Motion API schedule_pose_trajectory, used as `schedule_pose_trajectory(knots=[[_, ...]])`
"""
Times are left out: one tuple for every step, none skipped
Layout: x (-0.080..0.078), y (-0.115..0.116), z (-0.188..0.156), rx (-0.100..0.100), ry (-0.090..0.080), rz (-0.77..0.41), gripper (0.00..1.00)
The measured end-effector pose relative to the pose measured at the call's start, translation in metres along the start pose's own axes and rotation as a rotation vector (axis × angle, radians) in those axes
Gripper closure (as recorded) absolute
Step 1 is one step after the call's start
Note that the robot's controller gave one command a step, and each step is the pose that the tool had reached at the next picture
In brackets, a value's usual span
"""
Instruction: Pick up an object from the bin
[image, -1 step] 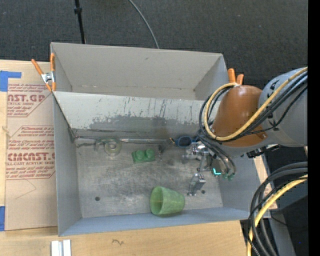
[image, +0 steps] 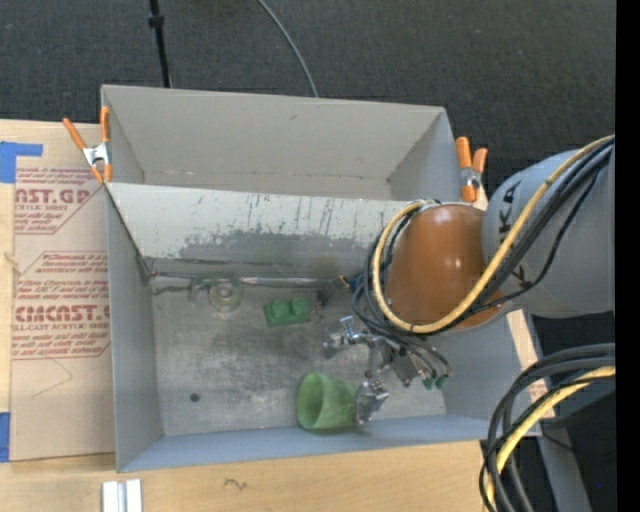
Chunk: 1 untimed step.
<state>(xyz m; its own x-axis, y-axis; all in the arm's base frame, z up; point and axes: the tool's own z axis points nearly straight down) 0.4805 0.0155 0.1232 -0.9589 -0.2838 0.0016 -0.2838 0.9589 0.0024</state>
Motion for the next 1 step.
schedule_pose_trajectory(knots=[[-0.0119,0.0149,0.0489,0.009,-0.023,-0.381,0.0]])
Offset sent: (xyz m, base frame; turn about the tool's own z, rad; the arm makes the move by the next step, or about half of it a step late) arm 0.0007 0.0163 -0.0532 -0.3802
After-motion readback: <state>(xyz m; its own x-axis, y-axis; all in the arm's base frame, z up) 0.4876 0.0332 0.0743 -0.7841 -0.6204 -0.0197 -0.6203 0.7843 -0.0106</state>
